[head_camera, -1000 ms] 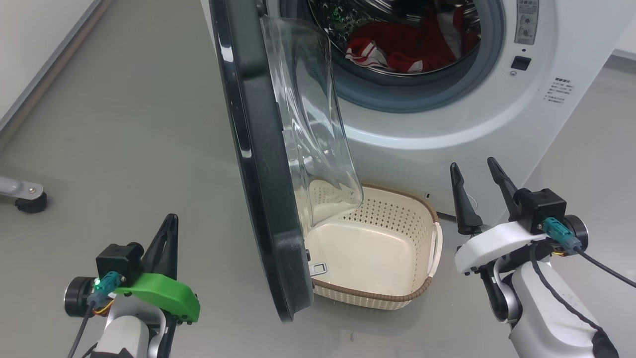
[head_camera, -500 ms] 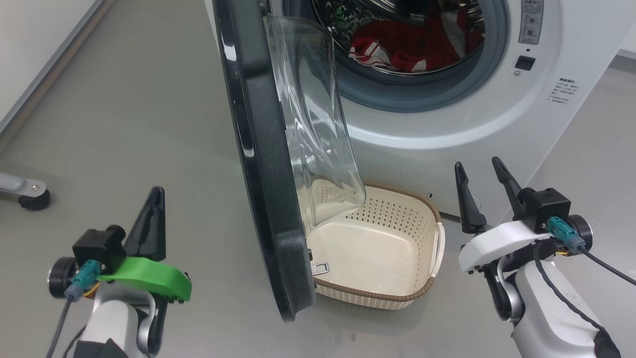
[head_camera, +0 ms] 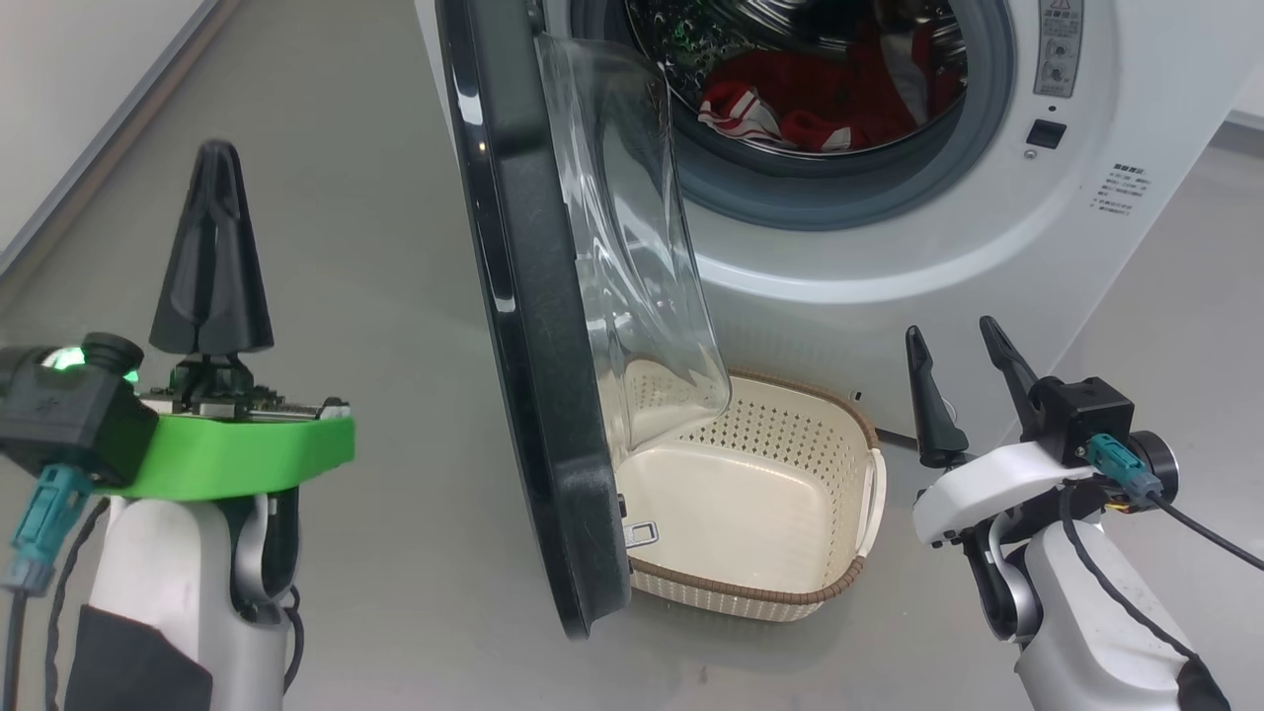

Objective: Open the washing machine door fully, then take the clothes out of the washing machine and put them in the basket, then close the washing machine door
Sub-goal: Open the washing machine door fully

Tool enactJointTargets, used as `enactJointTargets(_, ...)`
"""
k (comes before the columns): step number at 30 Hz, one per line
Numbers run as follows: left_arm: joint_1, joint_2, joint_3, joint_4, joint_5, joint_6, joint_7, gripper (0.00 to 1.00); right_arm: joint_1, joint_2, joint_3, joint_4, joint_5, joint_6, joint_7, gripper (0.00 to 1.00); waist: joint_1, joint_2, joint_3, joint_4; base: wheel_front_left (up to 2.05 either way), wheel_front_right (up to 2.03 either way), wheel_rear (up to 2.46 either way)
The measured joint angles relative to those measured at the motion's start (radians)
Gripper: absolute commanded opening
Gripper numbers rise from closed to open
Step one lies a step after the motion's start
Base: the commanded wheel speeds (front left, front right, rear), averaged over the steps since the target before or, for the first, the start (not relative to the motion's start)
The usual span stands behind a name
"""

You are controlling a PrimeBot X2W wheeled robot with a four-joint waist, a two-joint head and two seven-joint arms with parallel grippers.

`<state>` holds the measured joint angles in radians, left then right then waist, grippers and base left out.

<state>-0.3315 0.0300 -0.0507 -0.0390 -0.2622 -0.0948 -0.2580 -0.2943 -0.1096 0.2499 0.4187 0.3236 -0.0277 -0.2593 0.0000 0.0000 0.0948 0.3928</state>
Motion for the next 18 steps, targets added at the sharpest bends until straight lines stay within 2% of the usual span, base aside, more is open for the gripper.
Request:
enactJointTargets(5,-0.008,0.000,-0.065,-0.136,-0.001,-0.009,0.000,0.00,0.003,0.007,-0.007,0.007,-0.010,0.009,0.000,1.00,0.0000,0.0000,-0.007,0.001,0.00,0.00,0.00)
enactJointTargets(12,-0.003,0.002,-0.207,-0.261,-0.020,-0.025,0.000,0.00,0.021,0.016,-0.011,0.017,-0.018,0.018,0.000,1.00,0.0000,0.0000,-0.021,-0.003,0.00,0.00,0.00)
enactJointTargets(18,0.078,0.007,-0.389,-0.291,-0.056,-0.029,0.022,0.00,0.037,0.020,-0.020,0.021,-0.021,0.026,0.000,1.00,0.0000,0.0000,-0.033,-0.009,0.00,0.00,0.00)
